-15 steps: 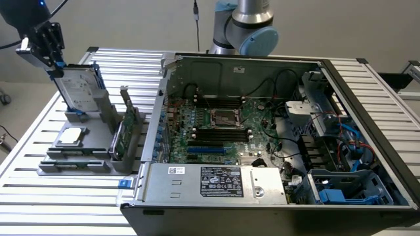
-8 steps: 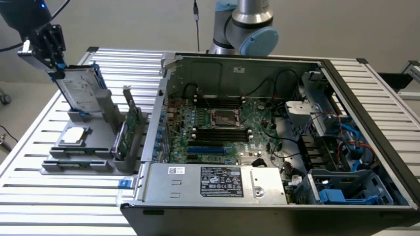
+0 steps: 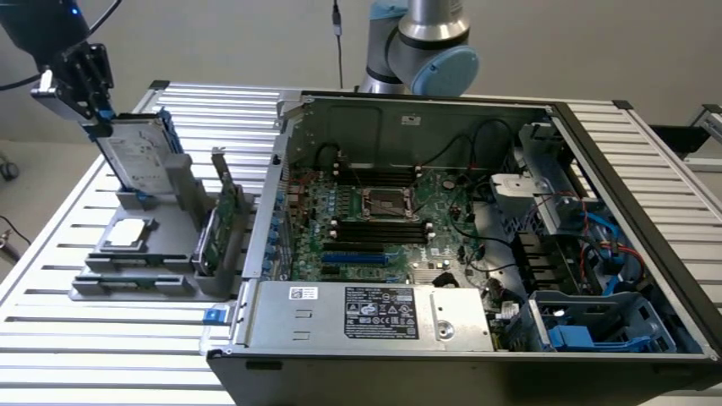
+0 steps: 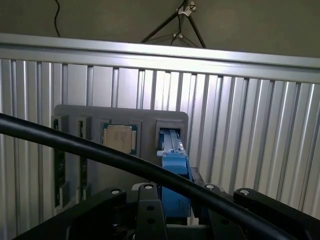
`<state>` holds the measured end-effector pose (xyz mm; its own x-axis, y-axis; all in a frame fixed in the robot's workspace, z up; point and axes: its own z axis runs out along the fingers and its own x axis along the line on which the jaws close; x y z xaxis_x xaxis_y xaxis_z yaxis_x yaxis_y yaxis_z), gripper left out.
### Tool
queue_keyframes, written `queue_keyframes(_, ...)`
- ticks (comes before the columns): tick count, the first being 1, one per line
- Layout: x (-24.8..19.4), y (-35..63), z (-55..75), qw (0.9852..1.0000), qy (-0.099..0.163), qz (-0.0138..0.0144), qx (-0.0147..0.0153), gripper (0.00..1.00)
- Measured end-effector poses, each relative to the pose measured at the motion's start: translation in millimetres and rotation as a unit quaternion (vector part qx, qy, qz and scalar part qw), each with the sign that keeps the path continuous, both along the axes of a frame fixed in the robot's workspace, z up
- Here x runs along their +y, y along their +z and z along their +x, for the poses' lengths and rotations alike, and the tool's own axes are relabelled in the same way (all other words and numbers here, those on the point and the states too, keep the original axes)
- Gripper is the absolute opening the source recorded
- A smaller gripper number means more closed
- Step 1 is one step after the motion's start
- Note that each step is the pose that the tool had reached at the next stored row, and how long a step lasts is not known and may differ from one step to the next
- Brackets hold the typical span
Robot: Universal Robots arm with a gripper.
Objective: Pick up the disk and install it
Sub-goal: 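Pick up the disk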
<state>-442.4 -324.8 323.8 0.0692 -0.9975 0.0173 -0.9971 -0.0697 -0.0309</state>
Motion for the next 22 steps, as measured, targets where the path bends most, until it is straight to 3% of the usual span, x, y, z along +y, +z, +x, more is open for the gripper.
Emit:
queue_keyframes(7,-0.2,-6.5,0.0,1.0,0.0,0.0007,0.0002,0.33)
queue_keyframes(18,-0.2,-8.8,0.0,1.0,0.0,0.0008,0.0,0.33)
queue_keyframes(22,-0.2,-8.8,0.0,1.0,0.0,0.0008,0.0001,0.42)
